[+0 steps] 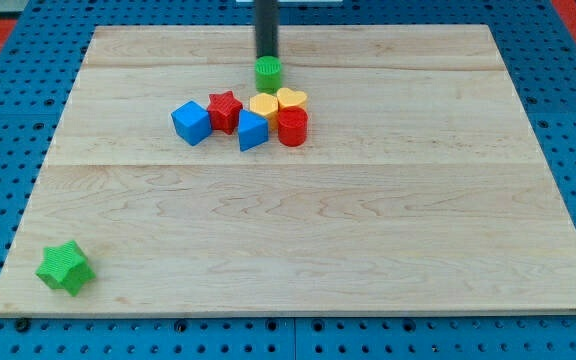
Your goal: Push green blocks into group of blocks
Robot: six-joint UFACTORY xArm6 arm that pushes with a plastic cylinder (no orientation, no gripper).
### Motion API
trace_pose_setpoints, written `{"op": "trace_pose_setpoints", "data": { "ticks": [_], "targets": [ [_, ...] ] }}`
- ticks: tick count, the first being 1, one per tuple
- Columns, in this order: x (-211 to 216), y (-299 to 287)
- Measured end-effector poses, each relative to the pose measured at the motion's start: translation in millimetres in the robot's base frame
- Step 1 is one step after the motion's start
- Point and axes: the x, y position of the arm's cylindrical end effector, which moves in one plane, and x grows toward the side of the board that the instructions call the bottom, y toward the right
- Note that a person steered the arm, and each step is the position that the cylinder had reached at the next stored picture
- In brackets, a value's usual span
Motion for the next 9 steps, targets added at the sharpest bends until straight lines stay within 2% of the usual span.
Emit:
{"op": "trace_pose_setpoints", "data": {
  "ticks": [1,2,3,4,5,6,7,8,9],
  "targets": [
    [58,-8],
    [45,-7],
    [22,22],
    [30,34],
    [15,-56],
    [45,-179],
    [117,-248],
    [130,-250],
    [181,-250]
  ]
}}
